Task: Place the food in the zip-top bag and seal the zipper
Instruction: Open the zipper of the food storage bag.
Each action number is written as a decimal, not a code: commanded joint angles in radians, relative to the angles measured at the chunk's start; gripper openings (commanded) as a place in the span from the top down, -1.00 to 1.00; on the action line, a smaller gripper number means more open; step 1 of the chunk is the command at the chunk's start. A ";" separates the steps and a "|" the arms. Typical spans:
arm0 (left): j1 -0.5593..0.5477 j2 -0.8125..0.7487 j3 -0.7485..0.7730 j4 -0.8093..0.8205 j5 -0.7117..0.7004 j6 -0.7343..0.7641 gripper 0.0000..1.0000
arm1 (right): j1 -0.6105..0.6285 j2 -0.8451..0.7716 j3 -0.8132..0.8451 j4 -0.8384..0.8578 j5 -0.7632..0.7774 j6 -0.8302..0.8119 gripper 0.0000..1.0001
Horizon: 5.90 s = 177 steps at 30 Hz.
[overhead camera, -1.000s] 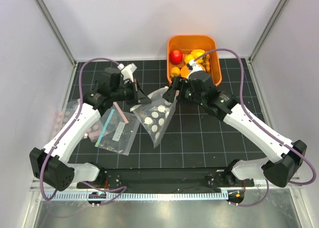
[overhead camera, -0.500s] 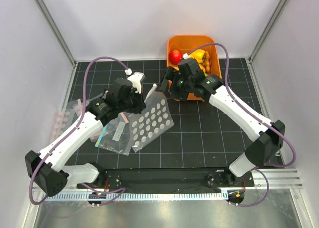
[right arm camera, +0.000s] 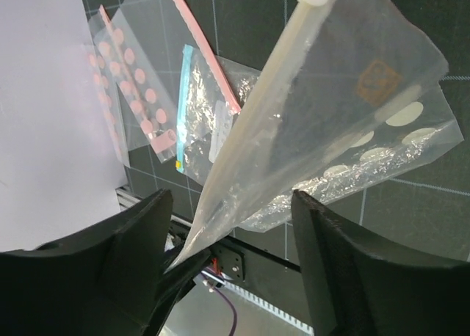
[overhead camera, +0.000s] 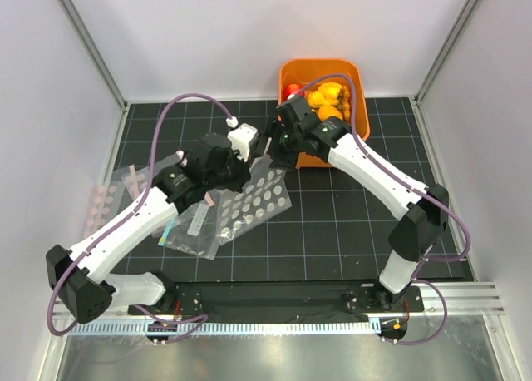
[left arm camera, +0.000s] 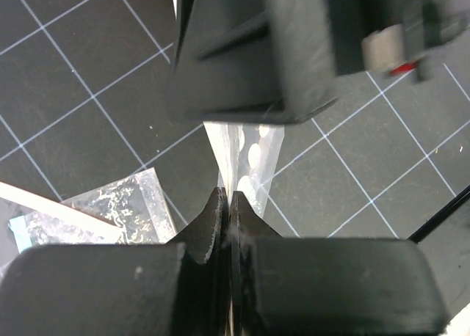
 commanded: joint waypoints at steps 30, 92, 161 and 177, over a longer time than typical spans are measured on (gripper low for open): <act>0.248 -0.055 -0.017 0.359 0.719 -0.786 -0.49 | -0.043 -0.380 -0.516 0.733 -0.215 -0.125 0.98; 0.163 0.051 -0.045 0.324 0.612 -0.796 0.10 | -0.040 -0.417 -0.452 0.562 -0.066 -0.088 0.98; 0.051 0.231 0.375 -0.310 0.436 -0.303 0.99 | -0.023 -0.409 -0.354 0.240 0.101 -0.087 0.32; -0.012 0.270 0.455 -0.386 0.333 -0.240 1.00 | -0.023 -0.360 -0.335 0.187 0.097 -0.077 0.39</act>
